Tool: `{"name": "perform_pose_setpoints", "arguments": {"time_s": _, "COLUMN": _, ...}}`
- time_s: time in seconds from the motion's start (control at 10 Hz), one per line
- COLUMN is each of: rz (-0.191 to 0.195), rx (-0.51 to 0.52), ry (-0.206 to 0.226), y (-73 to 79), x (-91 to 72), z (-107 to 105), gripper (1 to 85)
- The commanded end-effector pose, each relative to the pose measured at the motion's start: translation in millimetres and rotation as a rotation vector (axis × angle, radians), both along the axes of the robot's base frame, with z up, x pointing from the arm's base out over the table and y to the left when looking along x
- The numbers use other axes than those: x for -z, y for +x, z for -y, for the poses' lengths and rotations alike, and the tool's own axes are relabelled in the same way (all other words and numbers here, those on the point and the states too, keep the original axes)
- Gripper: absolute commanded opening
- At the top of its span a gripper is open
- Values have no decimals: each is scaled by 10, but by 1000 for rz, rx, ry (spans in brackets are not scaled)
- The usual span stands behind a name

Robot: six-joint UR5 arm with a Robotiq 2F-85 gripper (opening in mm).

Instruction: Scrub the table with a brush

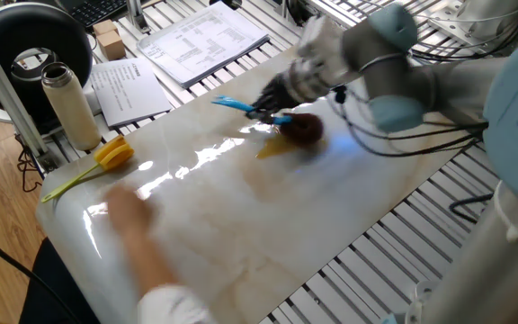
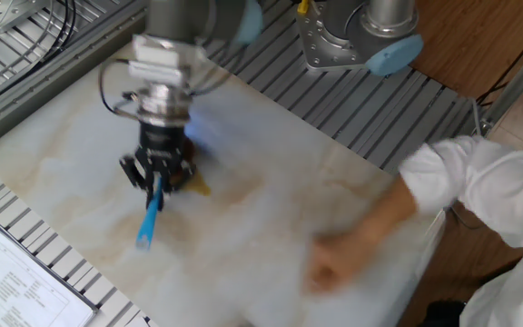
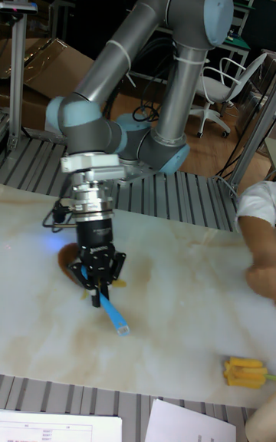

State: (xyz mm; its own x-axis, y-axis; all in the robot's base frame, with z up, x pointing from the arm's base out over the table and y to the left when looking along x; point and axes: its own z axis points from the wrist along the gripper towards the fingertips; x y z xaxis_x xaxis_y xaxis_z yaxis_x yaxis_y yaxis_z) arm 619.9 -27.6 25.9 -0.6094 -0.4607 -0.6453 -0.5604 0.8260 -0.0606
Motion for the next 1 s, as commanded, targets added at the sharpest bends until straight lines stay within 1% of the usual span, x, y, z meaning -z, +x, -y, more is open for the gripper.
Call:
{"name": "perform_pose_setpoints", "arguments": {"time_s": 0.0, "rz": 2, "rx": -24, "ry": 43, "y": -115, "x": -40, "z": 159, "gripper": 13}}
{"name": "perform_pose_setpoints", "arguments": {"time_s": 0.1, "rz": 6, "rx": 1, "ry": 56, "y": -46, "x": 8, "z": 24, "gripper": 13}}
{"name": "perform_pose_setpoints", "arguments": {"time_s": 0.2, "rz": 16, "rx": 31, "ry": 59, "y": 40, "x": 55, "z": -158, "gripper": 13}}
{"name": "perform_pose_setpoints", "arguments": {"time_s": 0.3, "rz": 15, "rx": 63, "ry": 54, "y": 103, "x": 72, "z": -308, "gripper": 13}}
{"name": "perform_pose_setpoints", "arguments": {"time_s": 0.4, "rz": 6, "rx": 92, "ry": 49, "y": 162, "x": 43, "z": -464, "gripper": 13}}
{"name": "perform_pose_setpoints", "arguments": {"time_s": 0.6, "rz": -21, "rx": 146, "ry": 23, "y": 263, "x": -85, "z": -751, "gripper": 13}}
{"name": "perform_pose_setpoints", "arguments": {"time_s": 0.7, "rz": -22, "rx": 159, "ry": 9, "y": 307, "x": -108, "z": -807, "gripper": 13}}
{"name": "perform_pose_setpoints", "arguments": {"time_s": 0.8, "rz": -35, "rx": 134, "ry": 10, "y": 288, "x": -60, "z": -801, "gripper": 13}}
{"name": "perform_pose_setpoints", "arguments": {"time_s": 0.9, "rz": -88, "rx": 91, "ry": 15, "y": 138, "x": 51, "z": -734, "gripper": 13}}
